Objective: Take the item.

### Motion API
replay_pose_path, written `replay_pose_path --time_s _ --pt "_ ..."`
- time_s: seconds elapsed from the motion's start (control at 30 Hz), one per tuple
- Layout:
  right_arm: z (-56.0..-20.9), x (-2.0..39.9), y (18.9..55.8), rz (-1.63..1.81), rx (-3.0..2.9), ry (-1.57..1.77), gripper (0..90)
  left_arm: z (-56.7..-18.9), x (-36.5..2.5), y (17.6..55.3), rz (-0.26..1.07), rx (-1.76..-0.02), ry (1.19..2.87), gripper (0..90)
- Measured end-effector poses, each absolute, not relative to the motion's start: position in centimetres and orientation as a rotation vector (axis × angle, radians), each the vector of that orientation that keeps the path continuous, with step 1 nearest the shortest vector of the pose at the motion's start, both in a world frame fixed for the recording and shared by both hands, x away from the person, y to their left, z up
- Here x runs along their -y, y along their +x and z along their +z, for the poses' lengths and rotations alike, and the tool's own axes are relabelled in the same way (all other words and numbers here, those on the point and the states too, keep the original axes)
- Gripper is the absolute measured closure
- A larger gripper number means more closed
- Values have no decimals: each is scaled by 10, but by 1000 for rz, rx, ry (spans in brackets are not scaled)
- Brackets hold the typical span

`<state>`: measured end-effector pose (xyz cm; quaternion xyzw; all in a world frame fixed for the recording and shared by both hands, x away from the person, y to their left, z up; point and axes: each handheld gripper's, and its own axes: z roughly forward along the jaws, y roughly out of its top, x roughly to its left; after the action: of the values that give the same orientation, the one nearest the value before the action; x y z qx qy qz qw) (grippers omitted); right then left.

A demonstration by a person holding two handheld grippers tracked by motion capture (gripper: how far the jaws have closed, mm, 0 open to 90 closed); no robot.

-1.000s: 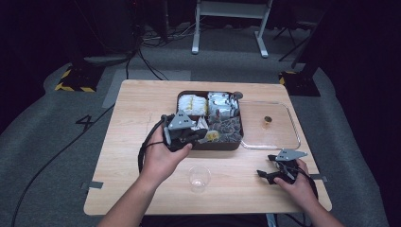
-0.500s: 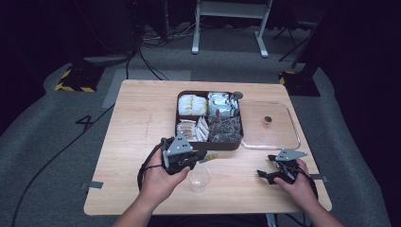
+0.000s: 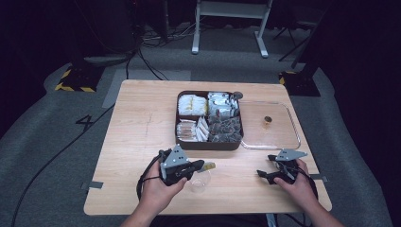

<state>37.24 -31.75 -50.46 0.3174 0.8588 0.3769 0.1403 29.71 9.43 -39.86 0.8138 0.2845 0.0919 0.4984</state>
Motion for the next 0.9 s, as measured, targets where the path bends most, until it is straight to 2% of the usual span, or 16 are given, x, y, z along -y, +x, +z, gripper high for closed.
replay_pose_path --time_s 0.3,0.33,0.4,0.53,0.8,0.9 --pt "-505 318 372 1088 -2480 917 148 -416 -96 296 213 -694 1963 898" --pt "-505 318 372 1088 -2480 917 148 -416 -96 296 213 -694 1963 858" --pt "-505 318 372 1088 -2480 917 148 -417 -96 295 211 -709 1944 681" --pt "-505 318 372 1088 -2480 917 148 -417 -97 293 195 -709 1946 553" --pt "-505 317 372 1087 -2480 917 148 -408 -99 297 258 -723 1960 461" --pt "-505 317 372 1087 -2480 917 148 -401 -106 298 292 -761 1953 453"
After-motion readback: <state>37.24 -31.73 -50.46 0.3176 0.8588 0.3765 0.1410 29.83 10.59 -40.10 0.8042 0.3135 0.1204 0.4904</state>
